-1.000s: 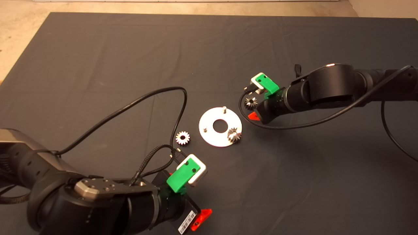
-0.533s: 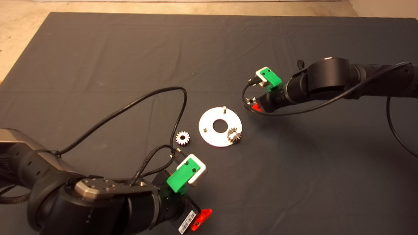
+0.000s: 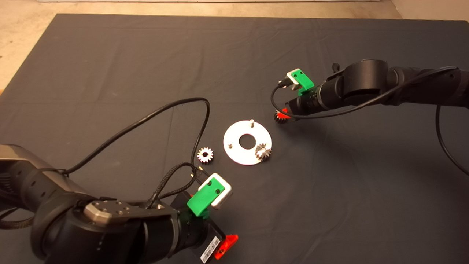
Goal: Install three planetary gears onto the carrier pins
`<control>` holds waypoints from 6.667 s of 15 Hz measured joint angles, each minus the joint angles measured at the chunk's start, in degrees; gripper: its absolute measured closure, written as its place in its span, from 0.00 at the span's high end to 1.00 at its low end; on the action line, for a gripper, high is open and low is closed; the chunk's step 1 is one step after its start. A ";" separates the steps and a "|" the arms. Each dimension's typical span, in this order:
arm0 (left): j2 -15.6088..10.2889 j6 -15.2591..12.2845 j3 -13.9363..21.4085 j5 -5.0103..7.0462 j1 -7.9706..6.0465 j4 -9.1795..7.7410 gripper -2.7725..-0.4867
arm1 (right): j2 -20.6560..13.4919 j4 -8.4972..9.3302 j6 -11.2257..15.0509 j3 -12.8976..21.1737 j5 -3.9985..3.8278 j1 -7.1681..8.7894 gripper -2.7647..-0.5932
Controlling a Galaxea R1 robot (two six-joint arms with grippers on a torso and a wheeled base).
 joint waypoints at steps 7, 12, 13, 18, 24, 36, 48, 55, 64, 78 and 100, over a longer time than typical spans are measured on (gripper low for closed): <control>0.00 -0.02 0.00 0.00 0.00 0.00 0.89 | 0.00 0.00 -0.05 0.00 0.04 -0.01 0.66; -0.11 -0.33 0.00 0.00 0.00 0.00 0.89 | 0.30 0.00 -0.06 -0.14 1.76 -0.53 0.66; -0.11 -0.35 0.00 0.00 -0.02 0.00 0.89 | 0.60 0.00 -0.11 -0.43 2.02 -0.89 0.66; -0.12 -0.40 0.00 0.00 0.00 0.00 0.89 | 1.89 0.00 -1.62 -1.80 2.61 -2.60 0.66; -0.11 -0.40 0.00 0.00 -0.02 0.00 0.89 | 1.93 0.01 -3.40 -2.37 2.67 -2.52 0.66; -0.12 -0.40 0.00 0.00 -0.02 0.00 0.89 | 2.41 0.00 -5.18 -4.74 3.49 -2.54 0.56; -0.12 -0.41 0.00 0.00 -0.01 0.00 0.89 | 2.36 0.02 -5.40 -5.10 3.71 -2.56 0.42; -0.12 -0.41 0.00 0.00 0.00 0.00 0.89 | 2.36 0.02 -5.60 -5.10 3.72 -2.83 0.31; -0.12 -0.41 0.00 0.00 -0.02 0.00 0.89 | 2.36 0.02 -5.84 -5.10 3.67 -2.85 0.24; -0.12 -0.41 0.00 0.00 -0.01 0.00 0.89 | 2.34 0.02 -6.23 -4.87 3.50 -2.85 0.17; 0.02 -1.12 0.00 0.00 -1.22 0.00 0.89 | 7.00 3.69 -5.71 -0.47 3.00 1.73 0.16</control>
